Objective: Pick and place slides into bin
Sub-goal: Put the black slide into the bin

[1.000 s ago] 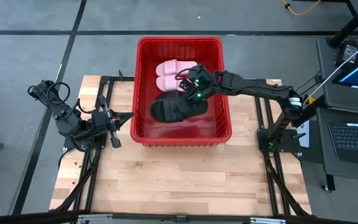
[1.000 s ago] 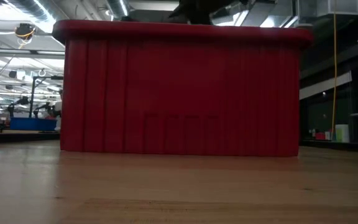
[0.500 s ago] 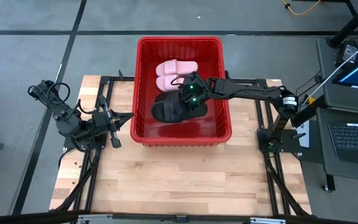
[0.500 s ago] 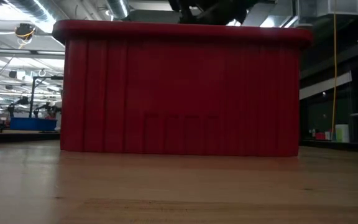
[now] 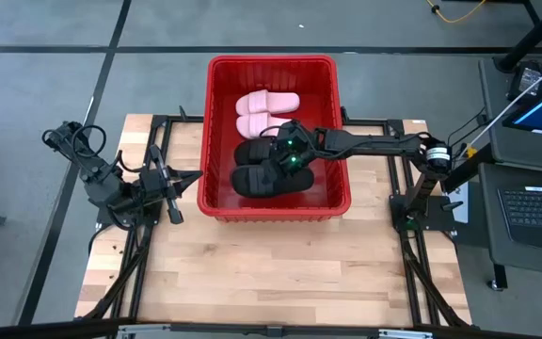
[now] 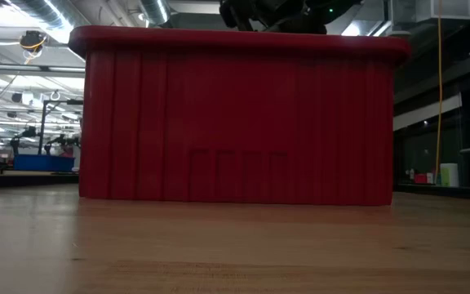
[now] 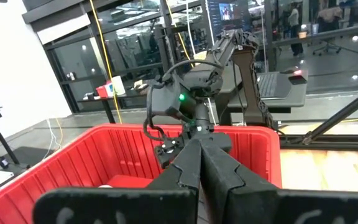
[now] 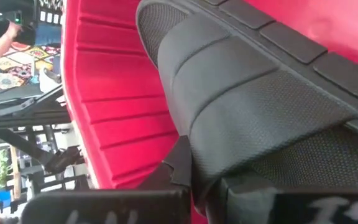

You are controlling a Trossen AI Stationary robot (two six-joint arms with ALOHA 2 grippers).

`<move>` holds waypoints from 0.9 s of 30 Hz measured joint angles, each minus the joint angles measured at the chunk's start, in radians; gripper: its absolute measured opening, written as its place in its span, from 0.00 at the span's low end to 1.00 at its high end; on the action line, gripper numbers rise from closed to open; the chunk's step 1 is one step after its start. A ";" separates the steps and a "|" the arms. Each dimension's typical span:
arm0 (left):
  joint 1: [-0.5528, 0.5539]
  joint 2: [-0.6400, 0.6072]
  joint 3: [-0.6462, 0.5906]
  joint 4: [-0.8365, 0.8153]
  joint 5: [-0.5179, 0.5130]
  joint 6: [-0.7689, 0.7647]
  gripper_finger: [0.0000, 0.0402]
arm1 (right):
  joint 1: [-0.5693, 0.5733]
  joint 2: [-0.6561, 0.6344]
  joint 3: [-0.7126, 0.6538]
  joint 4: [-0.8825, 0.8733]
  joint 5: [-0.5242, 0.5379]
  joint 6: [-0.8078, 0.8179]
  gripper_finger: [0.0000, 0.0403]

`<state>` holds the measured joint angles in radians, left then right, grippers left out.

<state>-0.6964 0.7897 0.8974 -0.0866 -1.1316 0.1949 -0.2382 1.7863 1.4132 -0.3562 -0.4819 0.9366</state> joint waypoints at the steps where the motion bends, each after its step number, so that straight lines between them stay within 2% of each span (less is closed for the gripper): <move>1: 0.000 0.000 0.000 0.000 0.000 0.000 0.00 | 0.000 0.000 0.000 -0.006 -0.002 0.000 0.04; 3: 0.000 0.000 0.000 0.000 0.000 0.000 0.00 | -0.002 0.001 -0.002 -0.019 0.000 0.000 0.04; 8: 0.000 0.000 0.000 0.000 0.000 0.000 0.00 | -0.002 0.001 -0.088 0.082 0.001 0.046 0.04; 14: 0.000 0.000 0.000 0.008 0.000 -0.001 0.00 | -0.002 0.003 -0.200 0.283 0.005 0.083 0.04; 23: 0.000 0.000 0.000 0.047 0.000 0.000 0.00 | -0.009 0.007 -0.260 0.286 0.009 0.072 0.04; 27: 0.000 0.000 0.000 0.062 0.000 0.001 0.00 | -0.021 0.041 -0.261 0.341 0.009 0.063 0.04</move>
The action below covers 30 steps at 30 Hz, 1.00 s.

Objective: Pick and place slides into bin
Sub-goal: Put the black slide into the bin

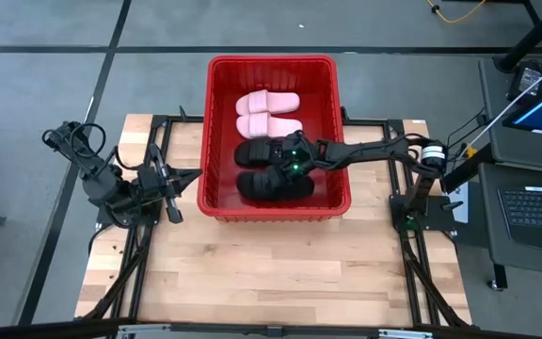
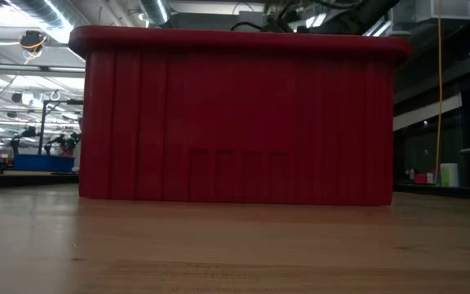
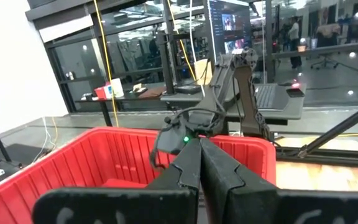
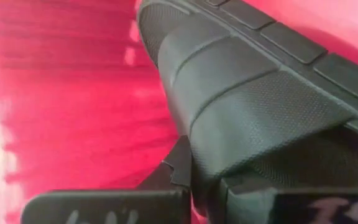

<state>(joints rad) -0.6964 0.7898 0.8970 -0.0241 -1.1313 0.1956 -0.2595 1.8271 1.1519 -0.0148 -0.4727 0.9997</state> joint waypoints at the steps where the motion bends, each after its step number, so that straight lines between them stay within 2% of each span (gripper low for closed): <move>1: 0.000 0.000 0.000 0.000 0.000 -0.002 0.00 | -0.003 0.010 0.000 0.033 -0.004 0.011 0.04; 7: 0.000 0.000 0.000 -0.001 0.000 -0.025 0.00 | -0.010 0.064 0.001 0.065 -0.034 0.033 0.04; 30: 0.000 0.003 0.000 -0.002 0.000 -0.025 0.00 | -0.052 0.069 0.002 0.065 -0.020 -0.050 0.06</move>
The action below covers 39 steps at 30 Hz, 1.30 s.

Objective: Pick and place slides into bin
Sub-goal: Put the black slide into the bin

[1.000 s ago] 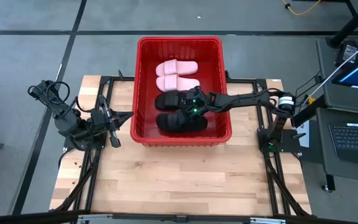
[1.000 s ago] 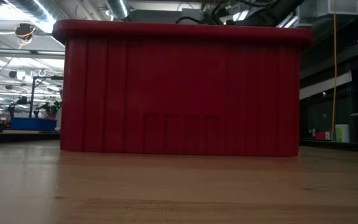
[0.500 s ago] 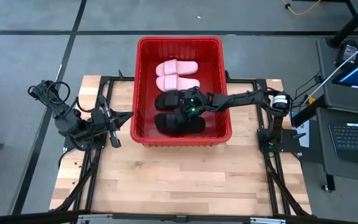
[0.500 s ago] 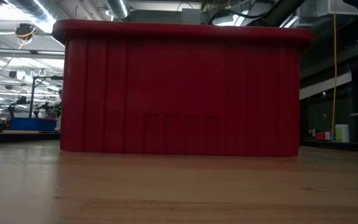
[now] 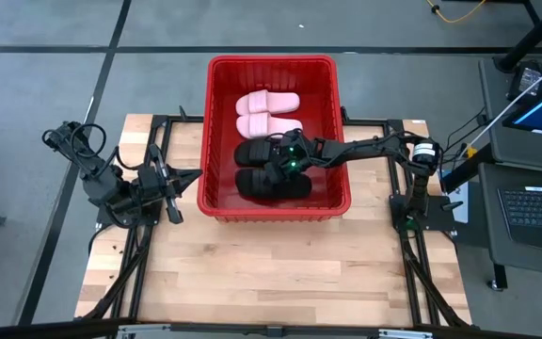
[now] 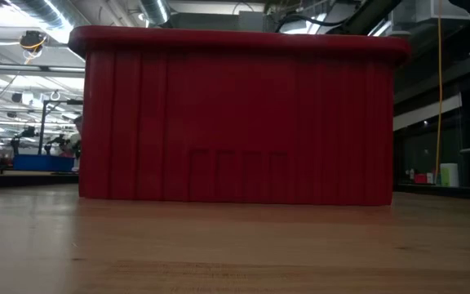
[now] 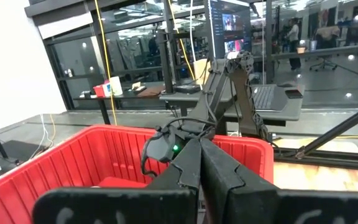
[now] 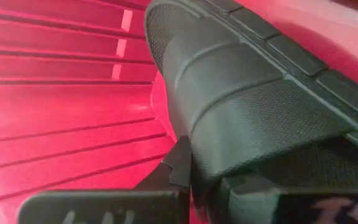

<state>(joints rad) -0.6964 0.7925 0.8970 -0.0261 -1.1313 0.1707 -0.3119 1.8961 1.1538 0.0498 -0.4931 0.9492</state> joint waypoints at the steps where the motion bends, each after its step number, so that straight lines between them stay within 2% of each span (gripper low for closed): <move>1: 0.000 0.000 0.000 0.000 0.000 0.000 0.00 | 0.000 0.000 0.000 0.000 0.001 -0.009 0.07; 10: 0.000 0.000 0.000 0.000 0.000 0.000 0.00 | 0.000 0.000 0.000 0.011 0.030 -0.037 0.08; 20: 0.000 0.000 0.000 0.000 0.000 0.000 0.00 | -0.001 0.000 0.000 0.008 0.081 -0.041 0.30; 26: 0.000 0.000 0.000 0.000 0.000 0.000 0.00 | -0.007 0.000 0.000 0.012 0.036 -0.056 0.38; 32: 0.000 0.000 0.000 0.000 0.000 0.000 0.00 | -0.023 0.000 0.000 0.003 0.015 -0.088 0.42; 39: 0.000 0.000 0.000 0.000 0.000 0.000 0.00 | -0.030 0.000 0.000 -0.039 -0.002 -0.085 0.43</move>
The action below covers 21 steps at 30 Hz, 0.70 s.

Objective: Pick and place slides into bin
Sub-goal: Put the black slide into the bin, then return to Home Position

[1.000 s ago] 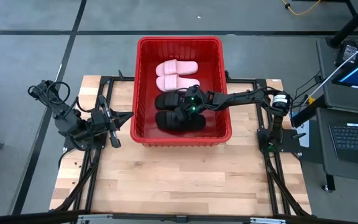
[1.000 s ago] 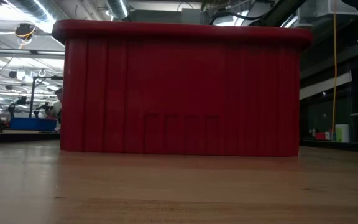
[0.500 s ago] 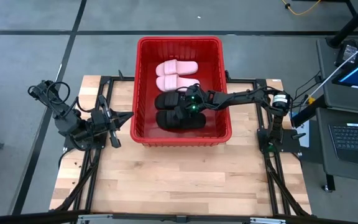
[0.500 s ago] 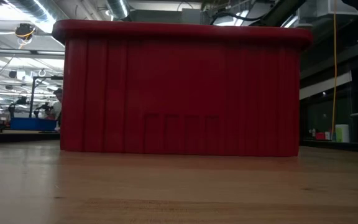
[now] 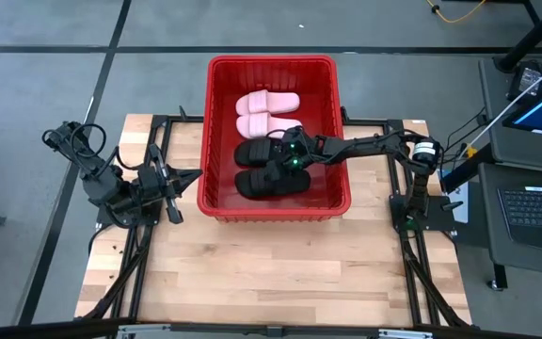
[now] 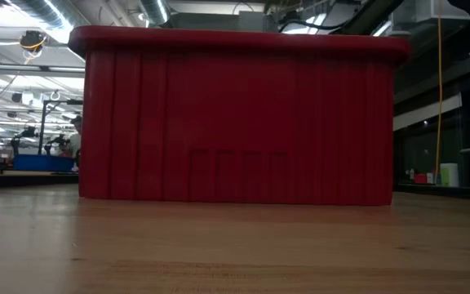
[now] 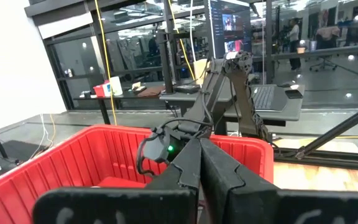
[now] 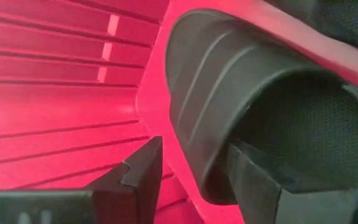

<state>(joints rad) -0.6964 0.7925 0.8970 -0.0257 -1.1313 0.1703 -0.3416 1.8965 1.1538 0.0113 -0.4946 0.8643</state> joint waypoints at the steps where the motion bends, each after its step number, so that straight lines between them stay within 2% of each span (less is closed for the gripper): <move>1: 0.000 0.000 0.000 0.000 0.000 0.000 0.00 | 0.000 0.000 0.000 0.000 0.000 0.007 0.43; 5: 0.000 0.000 0.000 0.000 0.000 0.000 0.00 | -0.001 0.000 0.040 -0.065 -0.005 -0.028 0.43; 8: 0.000 0.000 0.000 0.000 0.000 0.000 0.00 | -0.001 0.000 0.102 -0.183 0.000 -0.091 0.43; 13: 0.000 0.000 0.000 0.000 0.000 0.000 0.00 | -0.002 0.000 0.209 -0.401 0.095 -0.223 0.43; 21: 0.000 0.000 0.000 0.000 0.000 0.000 0.00 | -0.006 0.000 0.282 -0.423 0.093 -0.223 0.43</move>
<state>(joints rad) -0.6964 0.7925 0.8970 -0.0257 -1.1309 0.1703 -0.3472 1.8965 1.4361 -0.4113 -0.4012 0.6417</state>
